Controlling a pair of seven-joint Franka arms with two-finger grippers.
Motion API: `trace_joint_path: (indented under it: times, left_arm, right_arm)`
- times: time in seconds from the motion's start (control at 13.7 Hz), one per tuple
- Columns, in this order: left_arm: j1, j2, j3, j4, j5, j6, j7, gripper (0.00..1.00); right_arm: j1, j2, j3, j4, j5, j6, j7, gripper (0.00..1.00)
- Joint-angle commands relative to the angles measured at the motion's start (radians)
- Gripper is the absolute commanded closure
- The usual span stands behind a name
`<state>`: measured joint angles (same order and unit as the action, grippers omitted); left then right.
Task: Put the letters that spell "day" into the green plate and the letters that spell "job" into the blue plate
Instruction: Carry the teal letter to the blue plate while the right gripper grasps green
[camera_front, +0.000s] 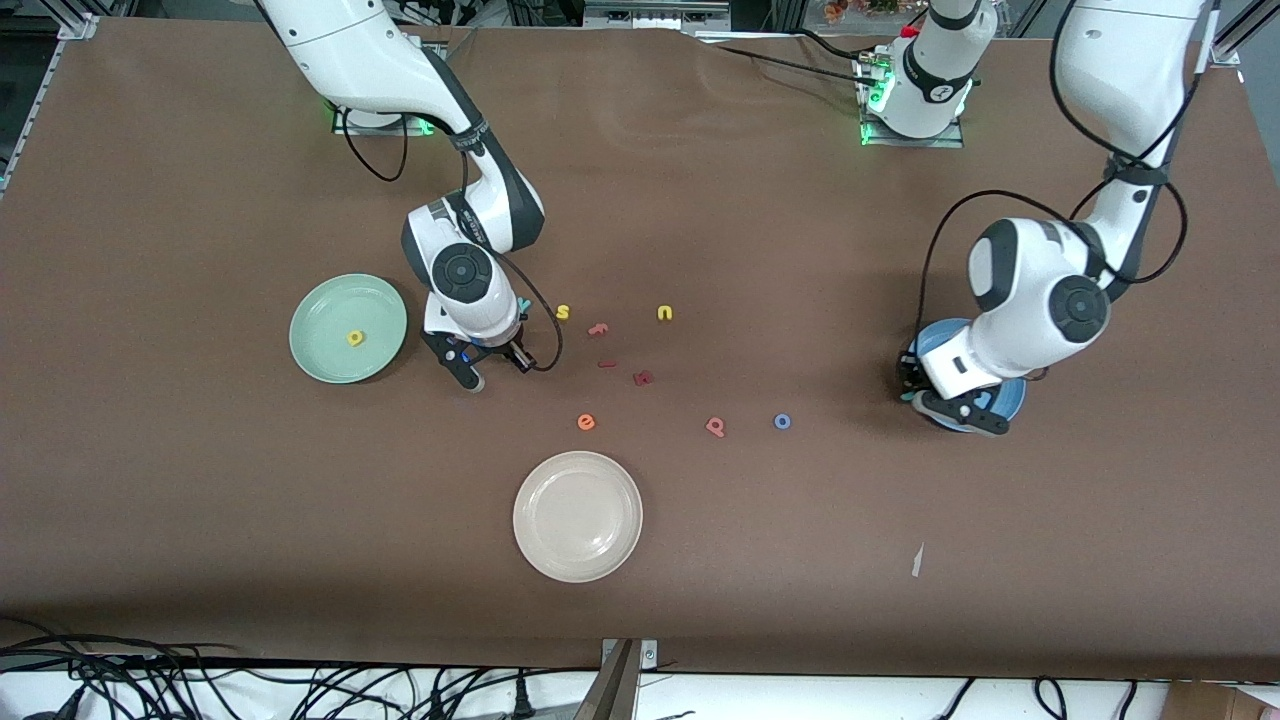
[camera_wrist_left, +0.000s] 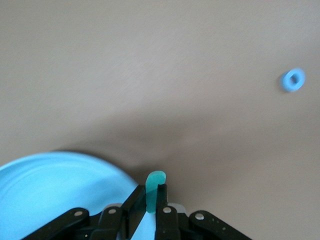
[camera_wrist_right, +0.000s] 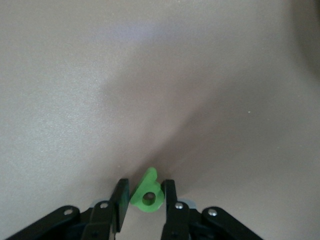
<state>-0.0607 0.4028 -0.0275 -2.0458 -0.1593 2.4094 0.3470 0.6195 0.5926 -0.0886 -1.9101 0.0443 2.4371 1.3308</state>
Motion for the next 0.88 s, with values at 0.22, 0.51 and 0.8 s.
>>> trace_joint_path:
  times: [0.22, 0.51, 0.8]
  left_arm:
    - [0.045, -0.085, -0.011, -0.094, 0.043, 0.004, 0.043, 0.70]
    - [0.045, -0.085, -0.011, -0.093, 0.044, 0.004, 0.044, 0.45]
    - [0.004, -0.065, -0.017, -0.059, 0.030, 0.022, 0.029, 0.45]
  right_arm:
    - [-0.015, -0.048, -0.042, 0.098, 0.009, -0.241, -0.187, 0.83]
    - [-0.021, -0.145, -0.178, 0.082, 0.011, -0.433, -0.639, 0.83]
    - [-0.024, -0.220, -0.318, -0.062, 0.072, -0.417, -0.945, 0.81]
